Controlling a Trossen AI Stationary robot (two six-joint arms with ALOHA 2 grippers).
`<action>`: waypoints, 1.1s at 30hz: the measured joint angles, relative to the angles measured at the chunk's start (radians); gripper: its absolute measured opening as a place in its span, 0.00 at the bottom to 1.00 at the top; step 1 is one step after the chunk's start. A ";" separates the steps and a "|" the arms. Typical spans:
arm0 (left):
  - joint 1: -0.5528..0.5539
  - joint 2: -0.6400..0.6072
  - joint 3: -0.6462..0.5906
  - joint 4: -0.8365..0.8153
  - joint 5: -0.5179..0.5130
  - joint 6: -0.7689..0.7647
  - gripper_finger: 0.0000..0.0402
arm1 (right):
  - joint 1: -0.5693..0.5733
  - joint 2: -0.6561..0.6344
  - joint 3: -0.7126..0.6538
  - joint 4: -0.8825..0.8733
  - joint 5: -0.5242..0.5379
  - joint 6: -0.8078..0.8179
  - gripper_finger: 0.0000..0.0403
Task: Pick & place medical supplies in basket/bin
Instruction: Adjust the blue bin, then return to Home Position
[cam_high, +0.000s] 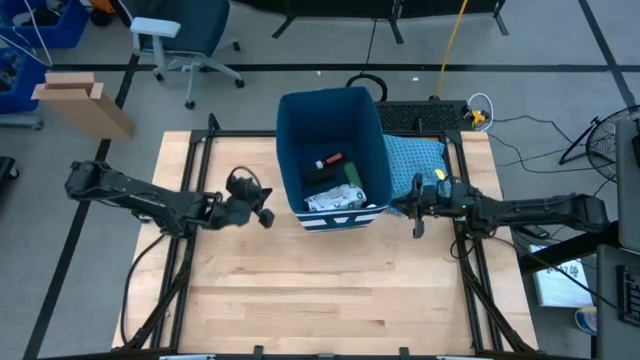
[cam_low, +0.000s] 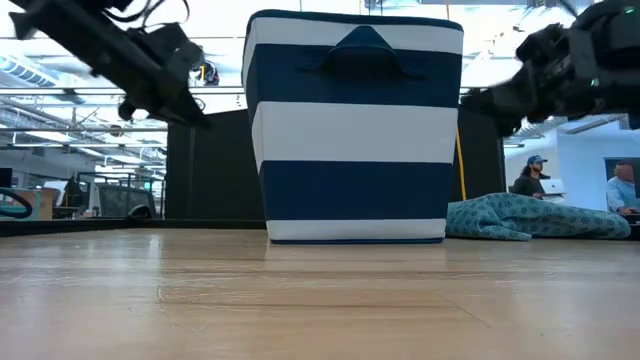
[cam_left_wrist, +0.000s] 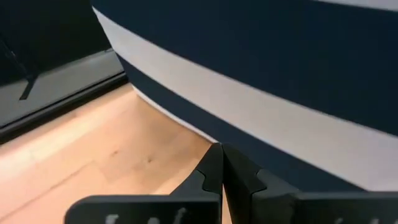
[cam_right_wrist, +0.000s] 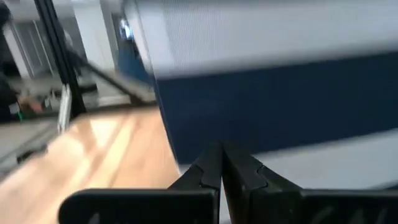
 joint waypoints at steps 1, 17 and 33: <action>0.024 0.006 0.000 0.023 0.018 0.025 0.00 | 0.000 0.036 0.008 0.004 0.000 0.000 0.00; 0.228 0.015 0.000 0.150 0.265 0.163 0.00 | 0.001 0.469 0.100 0.264 -0.057 0.015 0.00; 0.053 -0.192 -0.005 0.043 0.293 0.470 0.00 | 0.000 0.182 0.108 -0.003 -0.148 -0.027 0.00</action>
